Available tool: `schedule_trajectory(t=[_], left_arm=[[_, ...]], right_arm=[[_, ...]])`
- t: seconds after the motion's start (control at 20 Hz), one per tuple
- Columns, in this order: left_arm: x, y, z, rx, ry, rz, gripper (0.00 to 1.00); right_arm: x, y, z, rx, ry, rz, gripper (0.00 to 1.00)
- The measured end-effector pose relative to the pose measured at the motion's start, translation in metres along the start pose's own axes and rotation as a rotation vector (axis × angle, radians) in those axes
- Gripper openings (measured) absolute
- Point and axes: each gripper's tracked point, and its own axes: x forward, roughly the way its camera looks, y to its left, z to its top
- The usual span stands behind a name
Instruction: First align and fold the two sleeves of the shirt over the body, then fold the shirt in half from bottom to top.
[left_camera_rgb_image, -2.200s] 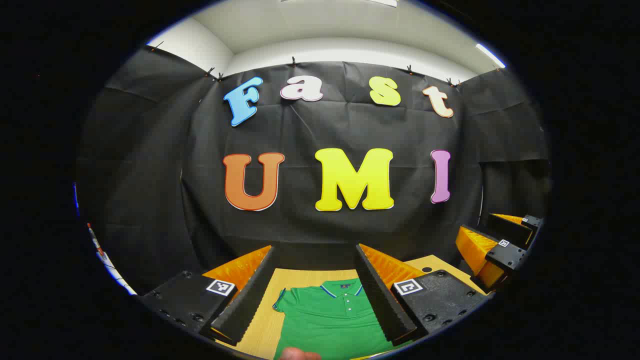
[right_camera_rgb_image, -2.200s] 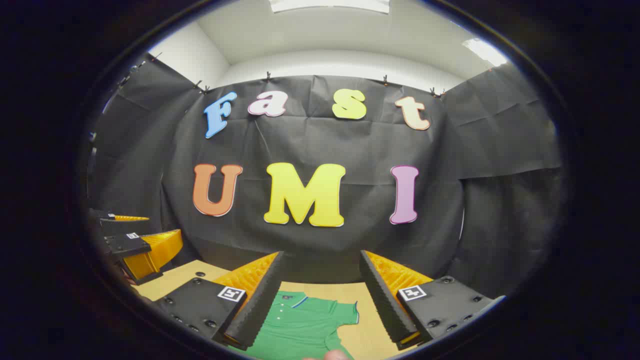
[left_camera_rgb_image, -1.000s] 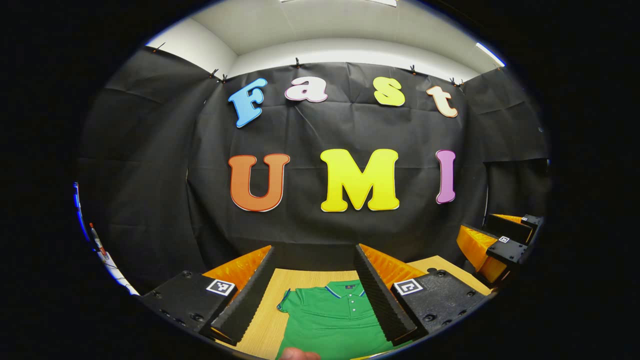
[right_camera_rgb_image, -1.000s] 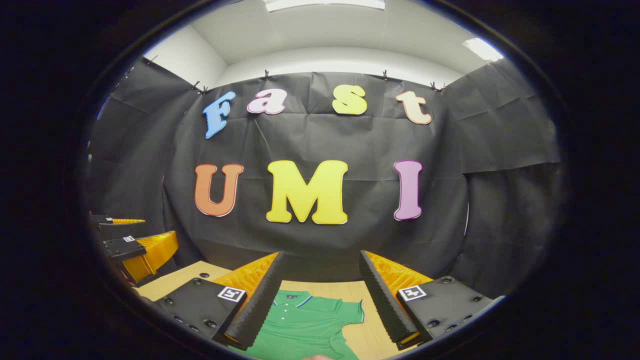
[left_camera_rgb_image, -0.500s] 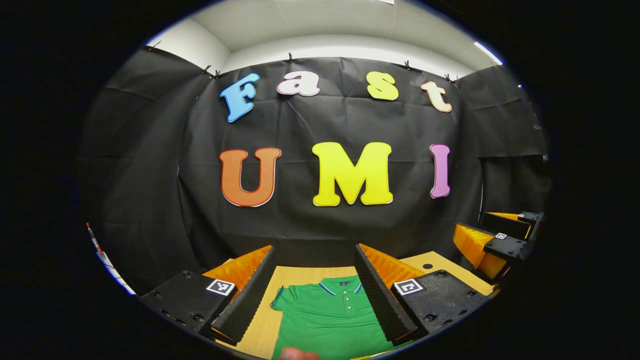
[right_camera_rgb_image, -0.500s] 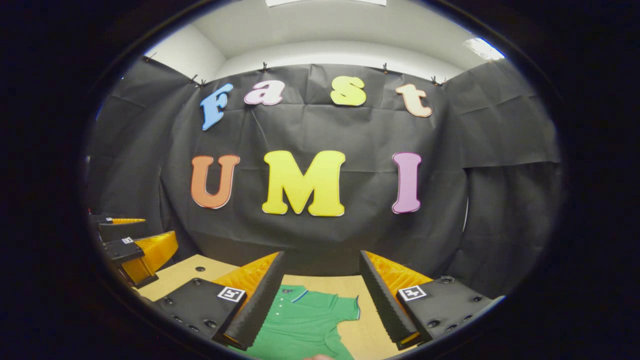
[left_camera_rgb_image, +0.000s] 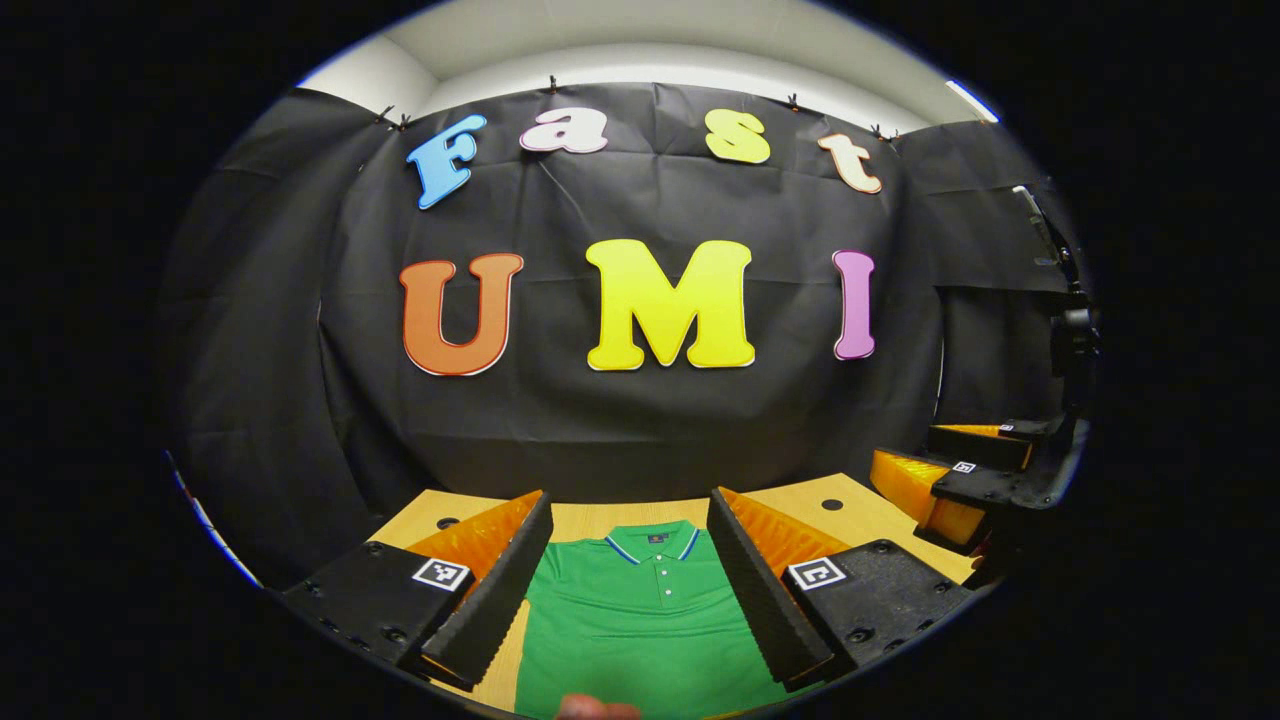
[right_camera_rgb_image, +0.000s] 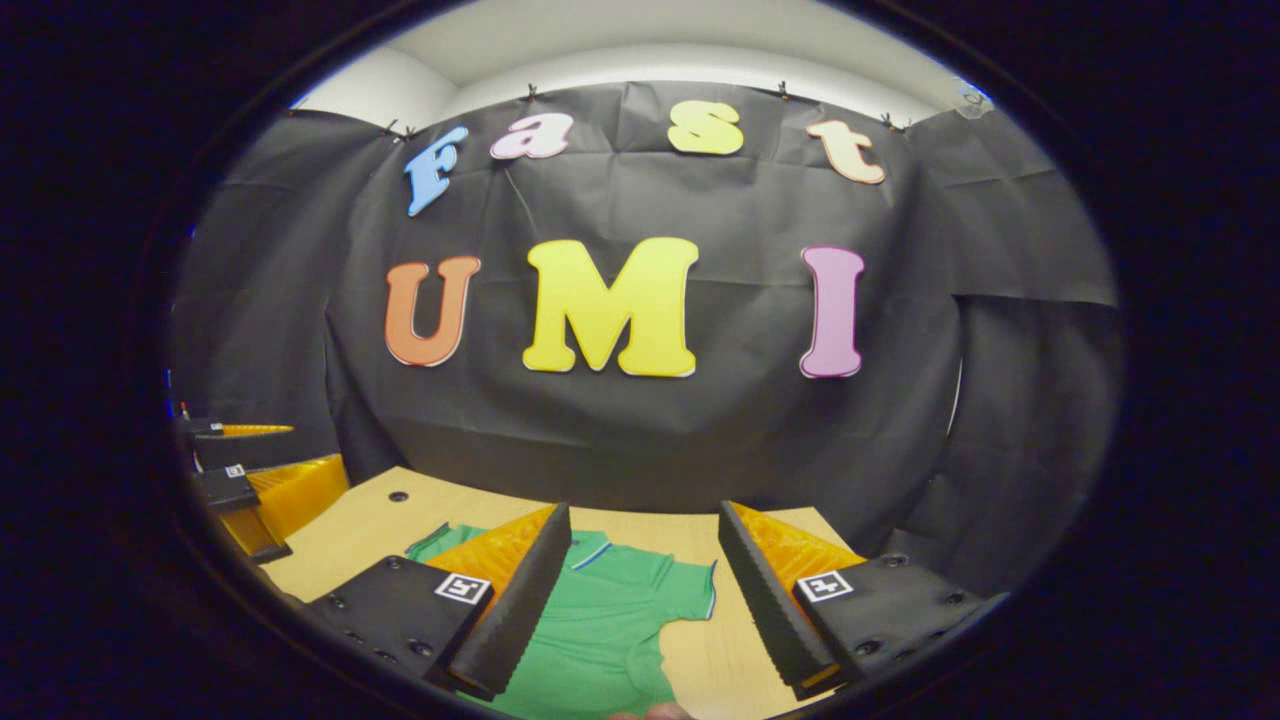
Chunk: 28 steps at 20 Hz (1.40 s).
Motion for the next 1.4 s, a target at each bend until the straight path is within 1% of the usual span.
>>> schedule_trajectory(t=[0.05, 0.15, 0.2, 0.45, 0.5, 0.55, 0.6, 0.65, 0.7, 0.75, 0.9, 0.95, 1.0, 1.05, 1.1, 1.2, 1.25, 1.3, 1.35, 1.4], left_arm=[[0.003, -0.004, -0.001, -0.007, 0.005, -0.005, 0.99], [0.012, -0.013, 0.001, -0.037, 0.006, -0.016, 0.99], [0.016, -0.015, 0.001, -0.039, 0.011, -0.010, 0.99], [0.033, -0.019, -0.005, -0.034, 0.037, 0.018, 0.99], [0.034, -0.021, -0.007, -0.034, 0.038, 0.019, 0.99], [0.035, -0.019, -0.006, -0.031, 0.035, 0.032, 0.99], [0.036, -0.016, -0.008, -0.027, 0.038, 0.047, 0.99], [0.035, -0.014, -0.012, -0.027, 0.046, 0.059, 1.00], [0.037, -0.013, -0.015, -0.028, 0.056, 0.072, 1.00], [0.037, -0.011, -0.020, -0.030, 0.066, 0.085, 1.00], [0.037, -0.009, -0.029, -0.028, 0.084, 0.113, 0.99], [0.036, -0.008, -0.035, -0.018, 0.095, 0.124, 1.00], [0.035, -0.008, -0.039, -0.010, 0.107, 0.131, 1.00], [0.036, -0.007, -0.044, -0.004, 0.120, 0.138, 0.99], [0.035, -0.008, -0.048, -0.002, 0.131, 0.146, 1.00], [0.034, -0.009, -0.056, -0.005, 0.157, 0.160, 0.99], [0.033, -0.010, -0.061, -0.005, 0.169, 0.163, 0.99], [0.031, -0.009, -0.063, -0.001, 0.177, 0.169, 0.99], [0.031, -0.008, -0.065, 0.003, 0.182, 0.175, 1.00], [0.031, -0.007, -0.066, 0.007, 0.187, 0.182, 1.00]], right_arm=[[0.009, -0.007, -0.009, 0.003, 0.031, 0.006, 0.93], [0.029, -0.021, -0.029, 0.017, 0.103, 0.025, 0.95], [0.040, -0.028, -0.037, 0.026, 0.139, 0.033, 0.93], [0.104, -0.063, -0.084, 0.055, 0.310, 0.054, 0.93], [0.117, -0.070, -0.095, 0.063, 0.343, 0.055, 0.95], [0.129, -0.076, -0.105, 0.070, 0.375, 0.054, 0.93], [0.138, -0.082, -0.115, 0.078, 0.404, 0.052, 0.95], [0.150, -0.085, -0.127, 0.086, 0.430, 0.052, 0.95], [0.160, -0.088, -0.139, 0.092, 0.457, 0.055, 0.93], [0.167, -0.091, -0.154, 0.092, 0.490, 0.063, 0.95], [0.198, -0.102, -0.203, 0.095, 0.596, 0.057, 0.95], [0.207, -0.102, -0.218, 0.102, 0.619, 0.061, 0.95], [0.215, -0.103, -0.228, 0.103, 0.640, 0.066, 0.93], [0.224, -0.102, -0.236, 0.110, 0.650, 0.072, 0.96], [0.233, -0.101, -0.240, 0.122, 0.655, 0.074, 0.93], [0.248, -0.098, -0.248, 0.152, 0.663, 0.076, 0.93], [0.253, -0.098, -0.253, 0.149, 0.672, 0.077, 0.98], [0.258, -0.098, -0.257, 0.143, 0.675, 0.082, 0.93], [0.263, -0.096, -0.259, 0.148, 0.676, 0.086, 0.93], [0.267, -0.095, -0.261, 0.164, 0.683, 0.086, 0.98]])
